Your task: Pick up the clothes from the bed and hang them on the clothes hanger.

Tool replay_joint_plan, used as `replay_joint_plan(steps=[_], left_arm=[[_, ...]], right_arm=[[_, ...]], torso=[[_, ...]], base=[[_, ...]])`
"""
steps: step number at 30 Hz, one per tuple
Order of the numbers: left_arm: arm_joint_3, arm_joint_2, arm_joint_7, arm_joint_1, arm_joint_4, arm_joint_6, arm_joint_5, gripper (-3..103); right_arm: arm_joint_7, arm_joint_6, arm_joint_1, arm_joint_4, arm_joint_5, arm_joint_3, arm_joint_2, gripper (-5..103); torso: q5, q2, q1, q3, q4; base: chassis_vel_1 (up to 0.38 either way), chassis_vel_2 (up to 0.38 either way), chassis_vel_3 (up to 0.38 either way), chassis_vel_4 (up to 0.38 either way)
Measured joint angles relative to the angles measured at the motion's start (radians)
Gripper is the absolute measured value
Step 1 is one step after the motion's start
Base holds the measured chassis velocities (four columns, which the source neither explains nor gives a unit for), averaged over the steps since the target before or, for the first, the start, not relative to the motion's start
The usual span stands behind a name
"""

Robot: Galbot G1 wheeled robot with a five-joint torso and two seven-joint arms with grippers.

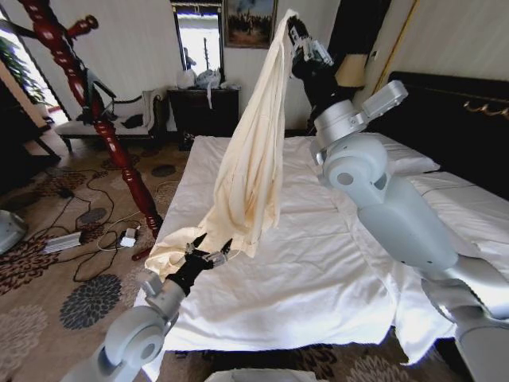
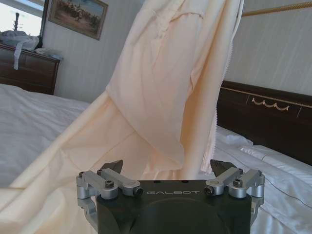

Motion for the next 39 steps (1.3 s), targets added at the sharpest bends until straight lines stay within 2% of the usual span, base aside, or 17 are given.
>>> replay_joint_plan(steps=[3,5,8,10,13,16,18,23,25,27,28,29,32,33,37,38,39], left_arm=[[0.082,-0.031,-0.042,-0.13,0.067,-0.002,-0.015,100],[0.102,-0.043,-0.054,-0.165,0.086,-0.002,-0.019,101],[0.127,-0.062,-0.067,-0.208,0.117,-0.003,-0.026,97],[0.151,-0.084,-0.07,-0.238,0.147,-0.007,-0.025,88],[0.168,-0.103,-0.073,-0.26,0.168,-0.009,-0.021,82],[0.173,-0.119,-0.078,-0.269,0.175,-0.012,-0.022,66],[0.171,-0.12,-0.078,-0.267,0.173,-0.013,-0.024,66],[0.152,-0.116,-0.073,-0.25,0.16,-0.015,-0.028,39],[0.151,-0.116,-0.071,-0.253,0.161,-0.016,-0.028,39],[0.147,-0.116,-0.069,-0.261,0.162,-0.019,-0.029,28],[0.147,-0.116,-0.069,-0.261,0.162,-0.019,-0.029,28],[0.143,-0.113,-0.069,-0.264,0.16,-0.019,-0.034,23],[0.104,-0.092,-0.074,-0.276,0.11,-0.015,-0.117,7],[0.104,-0.092,-0.074,-0.276,0.11,-0.015,-0.117,7],[0.028,0.007,-0.09,-0.349,-0.002,0.003,-0.309,0],[0.028,0.007,-0.09,-0.349,-0.002,0.003,-0.309,0],[0.007,0.044,-0.094,-0.376,-0.029,0.004,-0.359,0]], right_arm=[[-0.003,-0.001,0.007,-0.01,-0.002,-0.005,0.003,0],[-0.004,-0.002,0.008,-0.014,-0.003,-0.005,0.003,0],[-0.006,-0.003,0.009,-0.019,-0.004,-0.005,0.003,0],[-0.009,-0.003,0.006,-0.022,-0.008,-0.005,0.003,0],[-0.012,-0.003,0.002,-0.025,-0.011,-0.004,0.002,0],[-0.016,-0.003,0.0,-0.029,-0.015,-0.003,0.001,0],[-0.017,-0.003,-0.001,-0.03,-0.016,-0.002,0.0,0],[-0.02,-0.003,-0.007,-0.032,-0.021,0.002,0.0,0],[-0.021,-0.003,-0.007,-0.033,-0.022,0.002,0.0,0],[-0.021,-0.002,-0.008,-0.035,-0.024,0.002,0.001,0],[-0.021,-0.002,-0.008,-0.035,-0.024,0.002,0.001,0],[-0.021,-0.002,-0.009,-0.036,-0.025,0.002,0.001,0],[-0.021,-0.002,-0.014,-0.038,-0.027,0.004,-0.005,0],[-0.021,-0.002,-0.014,-0.038,-0.027,0.004,-0.005,0],[0.002,-0.02,-0.031,-0.069,-0.069,0.01,-0.028,0],[0.002,-0.02,-0.031,-0.069,-0.069,0.01,-0.028,0],[0.015,-0.034,-0.037,-0.082,-0.084,0.012,-0.035,0]], torso=[[0.0,0.0,0.0,0.0,-0.0004],[0.0,0.0,0.0,0.0,-0.0005],[0.0001,0.0,0.0,0.0,-0.0002],[0.0001,0.0,0.0,0.0,0.0],[0.0001,0.0,0.0,0.0,-0.0002],[0.0002,0.0,0.0,0.0,-0.0002],[0.0001,0.0,0.0,0.0,-0.0002],[0.0001,0.0,0.0,0.0,0.0],[0.0,0.0,0.0,0.0,0.0],[0.0,0.0,0.0,0.0,-0.0001],[0.0,0.0,0.0,0.0,-0.0001],[0.0,0.0,0.0,0.0,-0.0002],[-0.0002,0.0,0.0,0.0,0.0],[-0.0002,0.0,0.0,0.0,0.0],[-0.0002,0.0,0.0,0.0,-0.0003],[-0.0002,0.0,0.0,0.0,-0.0003],[-0.0001,0.0,0.0,0.0,-0.0003]], base=[[0.0,0.0,0.0,0.0],[0.0,0.0,0.0,0.0],[0.0,0.0,0.0,0.0],[0.0,0.0,0.0,0.0],[0.0,0.0,0.0,0.0],[0.0,0.0,0.0,0.0],[0.0,0.0,0.0,0.0],[0.0,0.0,0.0,0.0],[0.0,0.0,0.0,0.0],[0.0,0.0,0.0,0.0],[0.0,0.0,0.0,0.0],[0.0,0.0,0.0,0.0],[0.0,0.0,0.0,0.0],[0.0,0.0,0.0,0.0],[0.0,0.0,0.0,0.0],[0.0,0.0,0.0,0.0],[0.0,0.0,0.0,0.0]])
